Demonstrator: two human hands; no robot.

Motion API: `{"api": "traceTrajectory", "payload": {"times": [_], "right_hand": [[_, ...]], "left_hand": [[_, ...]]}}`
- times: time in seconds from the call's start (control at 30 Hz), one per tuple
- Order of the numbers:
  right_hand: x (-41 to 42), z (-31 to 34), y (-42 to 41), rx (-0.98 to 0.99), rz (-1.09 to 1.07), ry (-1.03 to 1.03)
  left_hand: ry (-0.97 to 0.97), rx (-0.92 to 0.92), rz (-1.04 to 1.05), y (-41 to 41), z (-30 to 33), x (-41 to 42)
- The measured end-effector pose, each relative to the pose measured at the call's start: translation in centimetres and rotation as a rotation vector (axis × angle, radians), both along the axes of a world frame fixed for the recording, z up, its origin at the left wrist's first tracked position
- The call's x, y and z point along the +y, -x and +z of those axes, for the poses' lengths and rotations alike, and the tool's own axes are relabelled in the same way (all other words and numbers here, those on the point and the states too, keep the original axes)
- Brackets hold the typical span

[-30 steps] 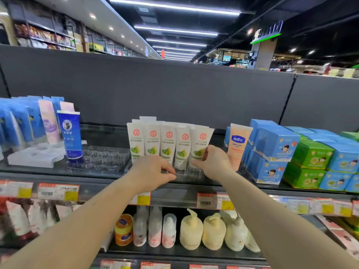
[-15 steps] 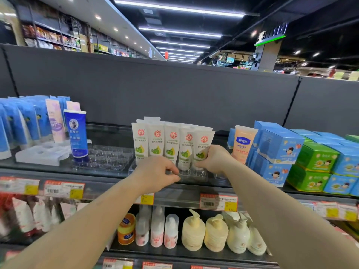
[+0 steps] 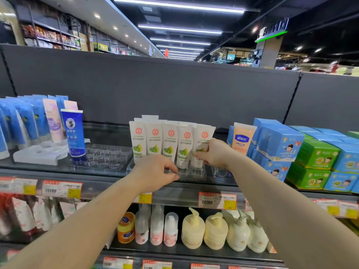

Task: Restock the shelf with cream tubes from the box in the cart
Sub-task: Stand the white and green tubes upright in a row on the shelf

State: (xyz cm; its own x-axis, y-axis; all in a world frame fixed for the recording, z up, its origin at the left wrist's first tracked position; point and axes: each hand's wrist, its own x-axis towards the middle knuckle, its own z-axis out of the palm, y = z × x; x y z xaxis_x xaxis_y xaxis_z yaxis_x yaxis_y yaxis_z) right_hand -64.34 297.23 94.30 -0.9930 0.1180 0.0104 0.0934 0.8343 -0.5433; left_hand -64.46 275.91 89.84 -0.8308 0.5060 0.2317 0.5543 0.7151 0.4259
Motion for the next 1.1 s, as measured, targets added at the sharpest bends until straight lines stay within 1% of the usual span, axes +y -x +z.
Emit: {"api": "traceTrajectory", "payload": {"times": [0.3,0.53,0.6,0.73,0.83,0.9,0.97,1.1], "right_hand": [[0.1,-0.7,0.4,-0.02,0.006,-0.009],[-0.3,-1.3,-0.4,0.03,-0.039,0.048],[-0.4,-1.8,-0.6,0.06,-0.056,0.091],[-0.4,-2.7,-1.9,0.173,-0.097,0.21],[-1.0,-4.0,-3.5,0.377,-0.151,0.312],[-1.9,-4.7,-5.0,0.492,-0.138,0.365],[-3.2,-5.2,-6.0,0.519,-0.09,0.299],[-6.6,-5.8,-6.7,0.487,0.044,0.043]], "left_hand": [[0.035,0.004,0.006,0.0,0.2,0.0],[0.027,-0.027,0.017,-0.1,0.5,0.1],[0.01,-0.045,0.025,-0.2,0.7,0.2],[-0.088,-0.07,0.029,-0.6,1.3,0.5],[-0.217,-0.061,0.066,-1.1,1.2,0.8],[-0.292,-0.027,0.104,-1.4,0.8,0.7],[-0.298,0.044,0.157,-1.8,0.2,0.3],[-0.226,0.171,0.248,-3.1,-0.5,-2.5]]}}
